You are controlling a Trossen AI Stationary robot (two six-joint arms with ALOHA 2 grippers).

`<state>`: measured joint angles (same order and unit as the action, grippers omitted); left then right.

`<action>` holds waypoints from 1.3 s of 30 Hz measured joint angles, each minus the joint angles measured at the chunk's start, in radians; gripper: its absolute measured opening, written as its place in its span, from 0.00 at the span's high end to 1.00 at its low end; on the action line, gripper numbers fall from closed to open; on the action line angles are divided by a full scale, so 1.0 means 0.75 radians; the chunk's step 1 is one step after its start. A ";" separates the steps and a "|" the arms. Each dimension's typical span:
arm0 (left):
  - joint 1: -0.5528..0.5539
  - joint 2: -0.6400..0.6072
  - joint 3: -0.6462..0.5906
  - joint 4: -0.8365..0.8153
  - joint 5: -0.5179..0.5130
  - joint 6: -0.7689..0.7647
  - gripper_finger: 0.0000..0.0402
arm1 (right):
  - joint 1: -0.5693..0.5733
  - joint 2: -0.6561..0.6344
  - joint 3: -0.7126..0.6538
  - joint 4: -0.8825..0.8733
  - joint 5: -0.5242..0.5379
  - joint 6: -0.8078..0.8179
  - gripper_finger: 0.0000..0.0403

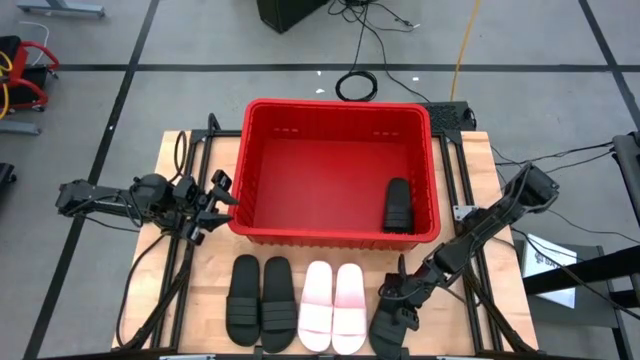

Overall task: Pick and place slides into bin
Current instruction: Put the right black slide into the red bin

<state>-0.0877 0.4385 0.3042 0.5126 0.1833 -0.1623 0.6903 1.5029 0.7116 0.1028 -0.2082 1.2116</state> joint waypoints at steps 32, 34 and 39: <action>0.000 0.000 0.000 -0.011 -0.003 -0.025 0.54 | -0.025 0.088 0.001 0.233 -0.231 -0.180 0.99; 0.000 0.000 0.000 -0.011 -0.004 -0.023 0.54 | -0.047 0.088 0.001 0.244 -0.299 -0.171 0.98; 0.000 0.000 0.000 -0.011 -0.004 -0.022 0.54 | -0.099 0.083 0.001 0.265 -0.478 -0.191 0.99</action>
<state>-0.0879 0.4385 0.3042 0.5044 0.1802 -0.1792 0.6157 1.5650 0.7121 0.3012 -0.5669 1.0683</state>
